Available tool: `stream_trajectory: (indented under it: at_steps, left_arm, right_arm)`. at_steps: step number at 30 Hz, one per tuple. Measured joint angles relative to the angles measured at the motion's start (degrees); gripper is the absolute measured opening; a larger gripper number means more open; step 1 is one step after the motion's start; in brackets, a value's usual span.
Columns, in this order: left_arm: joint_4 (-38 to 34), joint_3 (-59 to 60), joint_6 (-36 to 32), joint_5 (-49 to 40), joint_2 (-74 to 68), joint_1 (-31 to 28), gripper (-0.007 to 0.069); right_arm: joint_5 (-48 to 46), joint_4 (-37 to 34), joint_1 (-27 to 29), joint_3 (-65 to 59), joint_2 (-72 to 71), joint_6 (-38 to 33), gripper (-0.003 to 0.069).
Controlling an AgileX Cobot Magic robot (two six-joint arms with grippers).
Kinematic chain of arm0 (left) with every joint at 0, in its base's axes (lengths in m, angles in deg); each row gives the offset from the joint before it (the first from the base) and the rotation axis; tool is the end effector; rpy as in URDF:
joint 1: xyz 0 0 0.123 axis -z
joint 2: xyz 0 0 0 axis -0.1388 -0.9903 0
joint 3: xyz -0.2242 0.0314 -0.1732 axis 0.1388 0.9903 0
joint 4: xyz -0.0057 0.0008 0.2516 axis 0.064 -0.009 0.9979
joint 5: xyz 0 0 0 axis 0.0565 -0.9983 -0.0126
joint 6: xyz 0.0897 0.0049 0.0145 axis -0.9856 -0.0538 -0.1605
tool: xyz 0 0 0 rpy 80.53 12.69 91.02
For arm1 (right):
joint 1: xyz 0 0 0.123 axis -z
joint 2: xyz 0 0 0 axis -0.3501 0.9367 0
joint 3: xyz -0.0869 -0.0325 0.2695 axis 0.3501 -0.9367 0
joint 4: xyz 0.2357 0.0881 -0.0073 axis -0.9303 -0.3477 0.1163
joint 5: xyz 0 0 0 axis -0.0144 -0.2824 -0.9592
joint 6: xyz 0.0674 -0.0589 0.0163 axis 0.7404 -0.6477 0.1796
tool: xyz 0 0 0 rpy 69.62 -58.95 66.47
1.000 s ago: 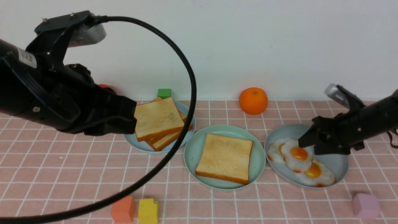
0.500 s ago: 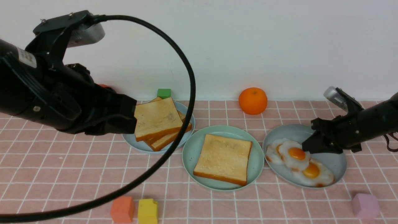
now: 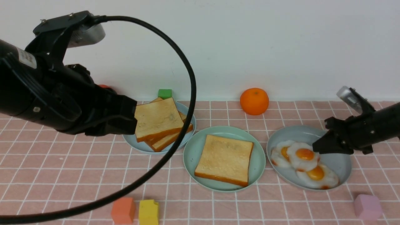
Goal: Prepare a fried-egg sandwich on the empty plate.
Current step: Use the right arm to place the fried egg on the slice of bread in the middle
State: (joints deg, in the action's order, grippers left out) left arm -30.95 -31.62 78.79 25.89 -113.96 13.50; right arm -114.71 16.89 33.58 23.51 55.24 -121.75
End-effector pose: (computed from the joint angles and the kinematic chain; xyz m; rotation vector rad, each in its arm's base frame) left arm 0.2179 -0.1115 0.3767 0.2677 2.4037 -0.6157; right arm 0.4035 -0.0322 0.1494 0.0682 2.5897 0.9049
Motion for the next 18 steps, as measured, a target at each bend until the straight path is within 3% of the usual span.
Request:
stream_trajectory:
  at_steps: [13, 18]
  left_arm:
    - [0.05, 0.00, 0.00, 0.00, 0.00, 0.00, 0.0184]
    - [0.05, 0.00, 0.00, 0.11, -2.01, 0.00, 0.0185]
  right_arm:
    - [-3.63, -7.55, 0.41, 0.00, -0.35, -4.51, 0.0059]
    - [-4.14, -11.01, -3.27, 0.00, -0.74, -4.82, 0.0059]
